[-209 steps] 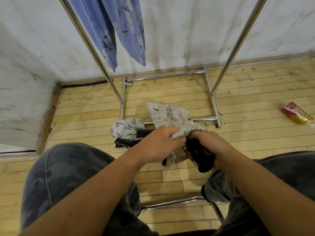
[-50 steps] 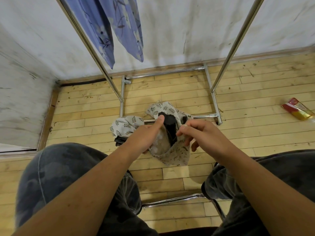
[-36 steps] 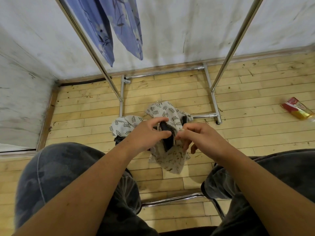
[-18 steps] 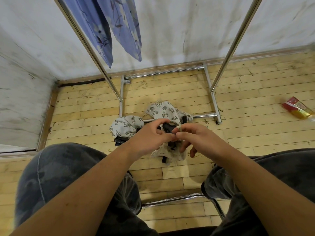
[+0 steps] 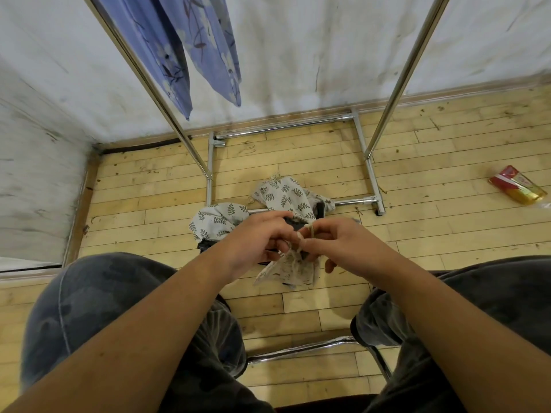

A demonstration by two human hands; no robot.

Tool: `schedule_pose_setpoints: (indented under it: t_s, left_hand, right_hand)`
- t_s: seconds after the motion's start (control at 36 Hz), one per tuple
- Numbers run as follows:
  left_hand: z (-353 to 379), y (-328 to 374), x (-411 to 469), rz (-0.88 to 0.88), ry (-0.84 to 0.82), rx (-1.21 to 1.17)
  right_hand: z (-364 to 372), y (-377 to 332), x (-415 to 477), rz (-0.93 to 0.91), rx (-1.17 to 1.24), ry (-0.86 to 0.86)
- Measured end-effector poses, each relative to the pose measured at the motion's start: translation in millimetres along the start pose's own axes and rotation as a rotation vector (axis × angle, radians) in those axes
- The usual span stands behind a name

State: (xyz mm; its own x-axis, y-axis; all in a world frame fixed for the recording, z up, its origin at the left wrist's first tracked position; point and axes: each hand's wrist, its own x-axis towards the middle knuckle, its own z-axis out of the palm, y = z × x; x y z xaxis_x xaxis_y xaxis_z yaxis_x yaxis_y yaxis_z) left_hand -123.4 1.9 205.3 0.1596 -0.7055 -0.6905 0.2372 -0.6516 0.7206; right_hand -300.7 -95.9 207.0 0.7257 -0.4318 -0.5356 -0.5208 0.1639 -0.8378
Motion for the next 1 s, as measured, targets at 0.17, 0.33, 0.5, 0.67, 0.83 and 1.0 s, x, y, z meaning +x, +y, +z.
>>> schedule_pose_setpoints:
  t_s: [0.17,0.33,0.5,0.67,0.83,1.0]
  left_hand:
    - [0,1,0,0.002,0.007,-0.008]
    - [1,3,-5,0.036,0.026,0.01]
    - [0,5,-3,0.038,0.082,0.072]
    - [2,-5,1,0.201,0.219,0.451]
    - [-3,-10,6,0.219,0.164,0.495]
    - [-1,-11,3,0.291,0.105,0.545]
  right_hand:
    - [0,3,3,-0.015,-0.079,0.057]
    - [0,3,2,-0.063,-0.127,0.059]
    - [-3,0,2,-0.058,0.017,0.067]
    - [-1,-1,2,-0.034,0.07,0.074]
    - [-3,-3,1,-0.031,0.173,0.101]
    - [-1,0,1,-0.095,-0.014,0.11]
